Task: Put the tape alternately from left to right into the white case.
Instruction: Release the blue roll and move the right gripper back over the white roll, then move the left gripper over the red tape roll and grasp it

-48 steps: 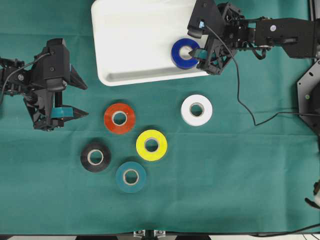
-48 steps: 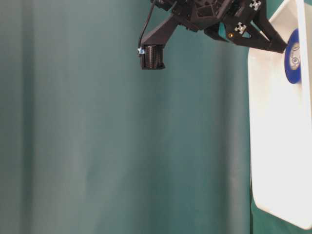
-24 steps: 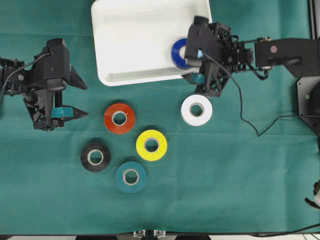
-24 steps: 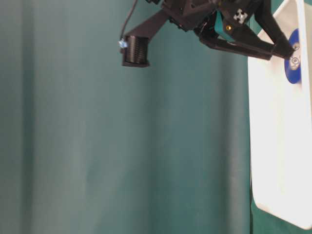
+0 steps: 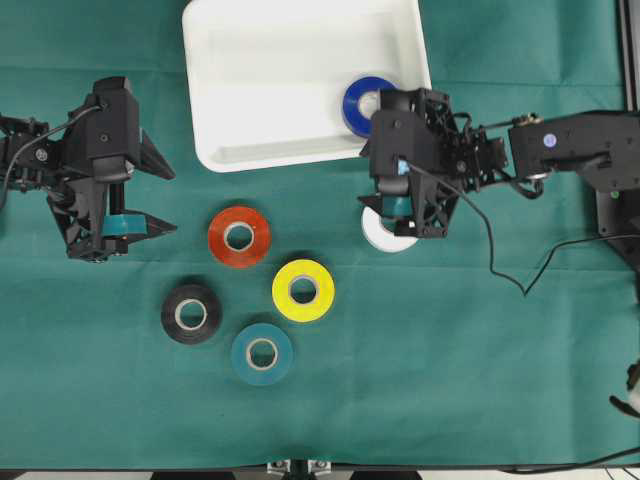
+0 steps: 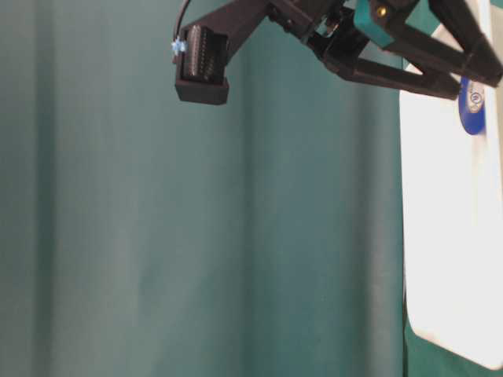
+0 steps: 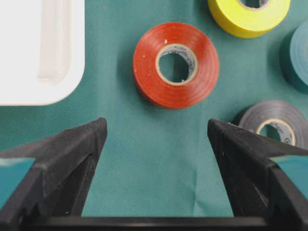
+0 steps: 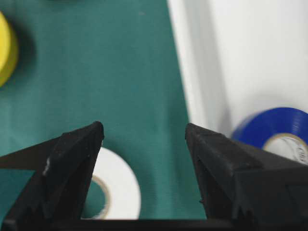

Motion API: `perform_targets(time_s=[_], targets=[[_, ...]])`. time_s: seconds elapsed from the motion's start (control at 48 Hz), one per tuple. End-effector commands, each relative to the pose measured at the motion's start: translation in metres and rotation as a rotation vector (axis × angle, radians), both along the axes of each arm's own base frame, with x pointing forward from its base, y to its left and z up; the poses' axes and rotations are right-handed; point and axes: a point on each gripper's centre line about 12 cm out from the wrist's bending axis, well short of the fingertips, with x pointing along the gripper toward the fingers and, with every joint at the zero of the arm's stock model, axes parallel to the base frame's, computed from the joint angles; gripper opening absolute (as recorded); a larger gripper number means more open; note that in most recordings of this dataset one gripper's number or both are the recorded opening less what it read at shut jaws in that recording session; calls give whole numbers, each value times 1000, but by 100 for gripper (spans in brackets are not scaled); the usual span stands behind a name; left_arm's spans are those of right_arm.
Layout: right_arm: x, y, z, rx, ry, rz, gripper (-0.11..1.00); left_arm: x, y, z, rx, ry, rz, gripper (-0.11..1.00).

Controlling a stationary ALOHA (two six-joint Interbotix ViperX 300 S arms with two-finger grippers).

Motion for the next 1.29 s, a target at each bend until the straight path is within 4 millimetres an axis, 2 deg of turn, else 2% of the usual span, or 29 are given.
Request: perform_targets(time_s=[0.0, 0.312, 0.542, 0.687, 0.979, 1.271], targets=[[3, 8, 12, 5, -42, 22, 76, 3, -1, 6, -4, -21, -3, 44], [1, 32, 11, 44, -41, 50, 76, 3, -1, 6, -6, -24, 1, 44], [-1, 34, 8, 61, -30, 37, 75, 4, -2, 6, -9, -25, 1, 44], [-1, 34, 8, 59, -32, 38, 75, 8, -15, 1, -6, -13, -46, 44], [-1, 33, 9, 57, -35, 38, 75, 33, -52, -17, 2, 31, -154, 44], [-1, 34, 6, 57, -26, 40, 75, 64, -66, -29, 8, 63, -176, 44]])
